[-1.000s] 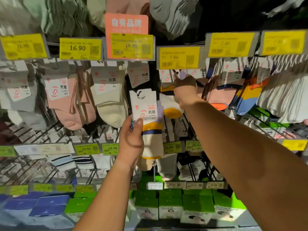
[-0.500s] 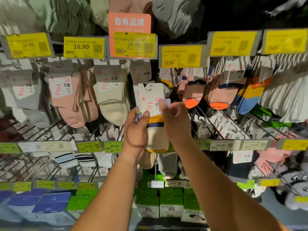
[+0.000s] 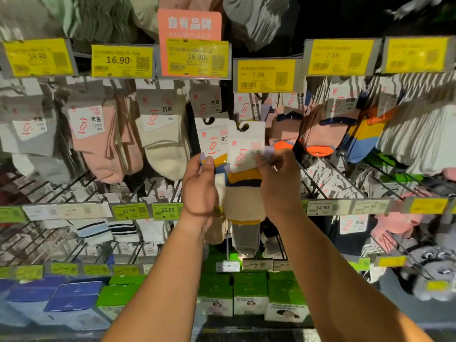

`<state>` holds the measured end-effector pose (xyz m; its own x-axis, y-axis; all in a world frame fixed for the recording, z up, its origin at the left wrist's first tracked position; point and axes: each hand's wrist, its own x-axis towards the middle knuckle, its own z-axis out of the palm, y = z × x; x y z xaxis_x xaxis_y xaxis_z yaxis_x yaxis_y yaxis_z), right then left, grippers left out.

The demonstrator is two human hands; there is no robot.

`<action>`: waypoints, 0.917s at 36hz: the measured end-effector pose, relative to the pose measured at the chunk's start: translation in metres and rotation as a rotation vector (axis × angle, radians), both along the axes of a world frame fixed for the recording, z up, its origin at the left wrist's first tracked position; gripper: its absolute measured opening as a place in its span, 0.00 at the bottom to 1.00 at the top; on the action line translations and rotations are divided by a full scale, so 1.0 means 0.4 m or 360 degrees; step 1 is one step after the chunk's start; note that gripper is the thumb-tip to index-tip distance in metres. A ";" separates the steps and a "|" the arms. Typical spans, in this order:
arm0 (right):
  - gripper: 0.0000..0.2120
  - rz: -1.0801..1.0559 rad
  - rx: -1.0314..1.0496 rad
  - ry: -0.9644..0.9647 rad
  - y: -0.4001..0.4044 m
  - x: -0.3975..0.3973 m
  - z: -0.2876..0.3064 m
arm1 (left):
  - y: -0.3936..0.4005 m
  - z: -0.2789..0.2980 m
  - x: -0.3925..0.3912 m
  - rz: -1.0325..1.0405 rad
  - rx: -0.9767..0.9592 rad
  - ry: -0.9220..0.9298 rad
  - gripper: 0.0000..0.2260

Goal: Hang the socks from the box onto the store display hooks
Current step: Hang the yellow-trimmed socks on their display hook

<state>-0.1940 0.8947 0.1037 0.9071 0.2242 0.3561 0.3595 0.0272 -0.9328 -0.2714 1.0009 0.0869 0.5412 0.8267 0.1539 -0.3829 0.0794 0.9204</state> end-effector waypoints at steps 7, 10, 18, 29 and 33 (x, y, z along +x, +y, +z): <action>0.13 0.0075 0.0203 -0.0370 -0.080 -0.014 0.066 | 0.017 -0.009 -0.002 -0.0016 0.0022 -0.0056 0.09; 0.13 -0.0014 0.0140 -0.0397 -0.084 0.000 0.096 | 0.010 -0.003 -0.006 -0.0038 0.0004 -0.0083 0.06; 0.15 -0.0055 0.0089 -0.0367 -0.084 0.008 0.102 | 0.006 0.010 -0.017 0.0017 0.0017 0.0022 0.09; 0.17 -0.0059 0.0083 -0.0262 -0.061 0.043 0.110 | 0.013 0.003 -0.015 -0.0024 0.0011 0.0011 0.09; 0.16 -0.0037 0.0085 -0.0185 -0.045 0.058 0.102 | 0.024 -0.001 -0.014 -0.0030 0.0026 -0.0042 0.07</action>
<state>-0.1709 0.8766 0.1446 0.8637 0.1814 0.4703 0.4665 0.0660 -0.8821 -0.2770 1.0105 0.0864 0.5525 0.8136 0.1814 -0.4054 0.0721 0.9113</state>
